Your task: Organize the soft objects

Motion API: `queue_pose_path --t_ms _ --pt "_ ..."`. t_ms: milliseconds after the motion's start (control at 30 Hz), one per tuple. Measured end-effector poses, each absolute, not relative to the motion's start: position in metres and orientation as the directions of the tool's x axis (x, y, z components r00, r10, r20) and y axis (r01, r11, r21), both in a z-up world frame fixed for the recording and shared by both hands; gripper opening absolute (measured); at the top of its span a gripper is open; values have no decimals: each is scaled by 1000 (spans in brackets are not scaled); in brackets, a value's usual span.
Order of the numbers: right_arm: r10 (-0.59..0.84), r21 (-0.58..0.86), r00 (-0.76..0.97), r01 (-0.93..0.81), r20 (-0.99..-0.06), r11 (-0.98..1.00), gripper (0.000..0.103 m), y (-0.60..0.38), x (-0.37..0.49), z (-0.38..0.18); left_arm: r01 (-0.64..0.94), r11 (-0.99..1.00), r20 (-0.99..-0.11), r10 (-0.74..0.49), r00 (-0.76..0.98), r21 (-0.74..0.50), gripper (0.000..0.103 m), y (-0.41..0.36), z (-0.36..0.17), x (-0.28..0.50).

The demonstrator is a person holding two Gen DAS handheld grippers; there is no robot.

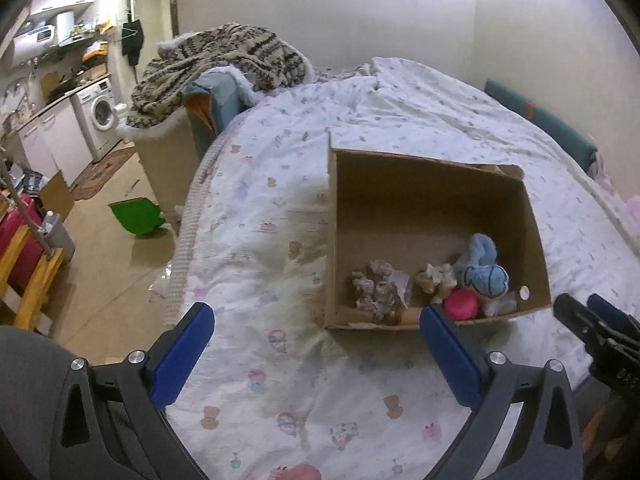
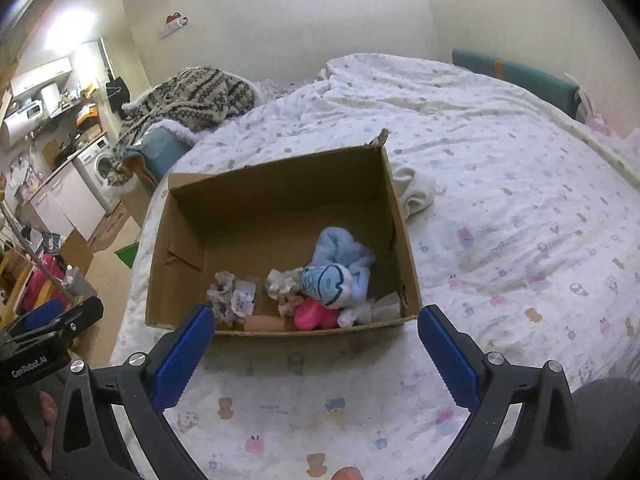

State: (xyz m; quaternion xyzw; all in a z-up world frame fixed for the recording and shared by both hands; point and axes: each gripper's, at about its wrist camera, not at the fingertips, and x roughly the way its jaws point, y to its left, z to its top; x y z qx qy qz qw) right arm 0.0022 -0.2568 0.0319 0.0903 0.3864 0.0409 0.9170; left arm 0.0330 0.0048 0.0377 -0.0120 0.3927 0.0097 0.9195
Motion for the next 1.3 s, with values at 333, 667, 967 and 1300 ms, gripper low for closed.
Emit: queue_pose_path --t_ms 333,667,967,1300 --pt "107 135 706 -17 -700 991 103 -246 6 20 -13 999 -733 -17 680 -34 102 -1 25 36" --pt "112 143 704 -16 -701 990 103 -248 7 19 -13 1000 -731 -11 682 -27 102 -2 24 36" --pt "111 143 708 -14 -697 990 103 -247 6 21 -12 999 -730 -20 683 -38 102 -2 24 36" --pt "111 144 708 -13 -697 989 103 -247 6 21 -12 999 -735 -19 678 -37 102 -2 23 38"
